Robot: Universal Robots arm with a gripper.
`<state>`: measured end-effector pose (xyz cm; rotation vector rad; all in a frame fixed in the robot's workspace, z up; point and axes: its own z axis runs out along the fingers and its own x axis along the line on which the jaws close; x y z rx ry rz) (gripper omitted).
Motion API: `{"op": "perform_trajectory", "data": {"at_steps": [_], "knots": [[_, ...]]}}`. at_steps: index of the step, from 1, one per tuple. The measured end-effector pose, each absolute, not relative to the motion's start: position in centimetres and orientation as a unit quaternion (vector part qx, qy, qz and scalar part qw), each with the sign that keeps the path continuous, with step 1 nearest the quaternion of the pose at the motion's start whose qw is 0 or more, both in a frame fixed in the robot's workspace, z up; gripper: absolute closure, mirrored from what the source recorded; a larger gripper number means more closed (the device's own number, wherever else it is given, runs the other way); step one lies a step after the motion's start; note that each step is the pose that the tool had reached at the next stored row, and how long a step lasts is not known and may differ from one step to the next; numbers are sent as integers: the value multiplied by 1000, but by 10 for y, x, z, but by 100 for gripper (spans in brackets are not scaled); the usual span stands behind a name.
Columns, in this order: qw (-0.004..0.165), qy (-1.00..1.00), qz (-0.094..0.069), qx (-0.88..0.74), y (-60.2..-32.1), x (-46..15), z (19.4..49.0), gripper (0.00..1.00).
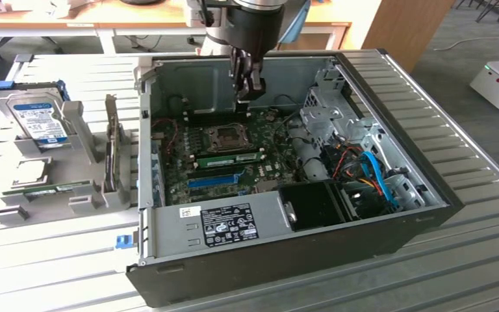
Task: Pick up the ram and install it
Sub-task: 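Press down the ram until it locks into place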
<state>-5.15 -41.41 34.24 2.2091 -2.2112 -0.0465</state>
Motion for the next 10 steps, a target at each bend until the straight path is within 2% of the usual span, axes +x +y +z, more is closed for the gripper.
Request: {"op": "perform_trajectory", "data": {"at_steps": [10], "knots": [[8, -707, -15, 707, -414, -47, 342, 89]]}}
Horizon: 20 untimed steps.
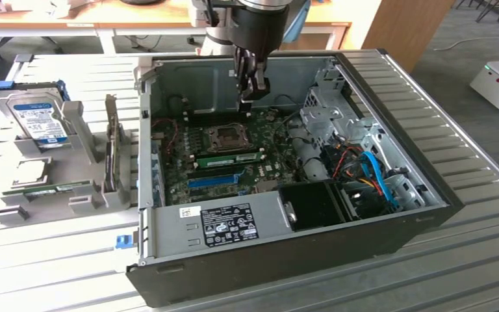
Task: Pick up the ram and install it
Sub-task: 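Press down the ram until it locks into place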
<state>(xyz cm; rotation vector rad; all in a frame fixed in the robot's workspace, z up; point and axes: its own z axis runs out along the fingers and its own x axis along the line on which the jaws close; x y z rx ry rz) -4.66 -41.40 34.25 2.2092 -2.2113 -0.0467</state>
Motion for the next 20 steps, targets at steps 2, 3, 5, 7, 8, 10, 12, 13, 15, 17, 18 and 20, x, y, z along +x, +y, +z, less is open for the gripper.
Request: {"op": "perform_trajectory", "data": {"at_steps": [2, 3, 5, 7, 8, 10, 12, 13, 15, 17, 18, 20], "knots": [[8, -707, -15, 707, -414, -47, 344, 89], [8, -707, -15, 707, -414, -47, 344, 89], [8, -707, -15, 707, -414, -47, 346, 89], [8, -707, -15, 707, -414, -47, 348, 89], [8, -707, -15, 707, -414, -47, 349, 89], [8, -707, -15, 707, -414, -47, 351, 89], [8, -707, -15, 707, -414, -47, 352, 89], [8, -707, -15, 707, -414, -47, 353, 89], [8, -707, -15, 707, -414, -47, 353, 89], [8, -707, -15, 707, -414, -47, 353, 89], [8, -707, -15, 707, -414, -47, 353, 89], [8, -707, -15, 707, -414, -47, 353, 89]]}}
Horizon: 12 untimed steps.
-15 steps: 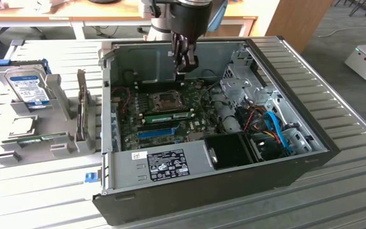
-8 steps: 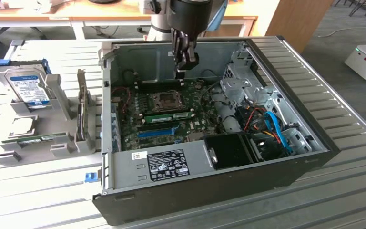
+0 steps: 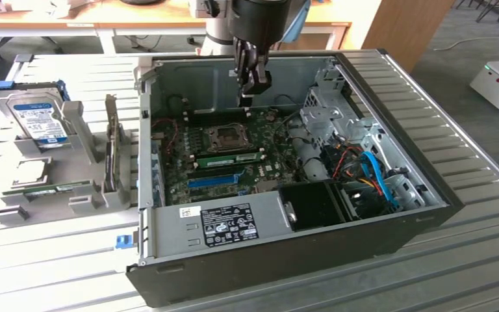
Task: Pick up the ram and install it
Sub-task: 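Press down the ram until it locks into place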
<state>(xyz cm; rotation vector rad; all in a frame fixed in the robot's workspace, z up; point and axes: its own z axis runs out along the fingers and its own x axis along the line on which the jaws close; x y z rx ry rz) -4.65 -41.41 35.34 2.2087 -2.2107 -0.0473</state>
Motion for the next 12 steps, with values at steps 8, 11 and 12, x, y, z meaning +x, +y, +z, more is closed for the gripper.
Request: {"op": "perform_trajectory", "data": {"at_steps": [8, 11, 12], "knots": [[8, -707, -15, 707, -414, -47, 353, 89], [8, -711, -15, 703, -414, -47, 353, 89], [8, -713, -15, 701, -414, -47, 353, 89]]}}
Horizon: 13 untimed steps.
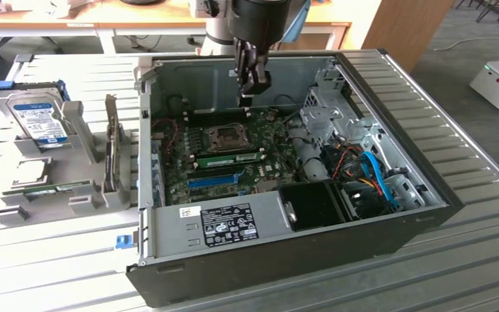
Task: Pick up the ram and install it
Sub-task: 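Press down the ram until it locks into place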
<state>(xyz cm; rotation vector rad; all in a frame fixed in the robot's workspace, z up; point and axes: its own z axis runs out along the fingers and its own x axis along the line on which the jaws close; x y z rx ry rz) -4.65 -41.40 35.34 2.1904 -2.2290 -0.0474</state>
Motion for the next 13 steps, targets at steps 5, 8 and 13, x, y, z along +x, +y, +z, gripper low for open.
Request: {"op": "perform_trajectory", "data": {"at_steps": [5, 8, 13], "knots": [[8, -735, -15, 678, -414, -47, 353, 89], [7, -750, -16, 661, -414, -47, 353, 89], [7, -775, -16, 632, -414, -47, 352, 89]]}}
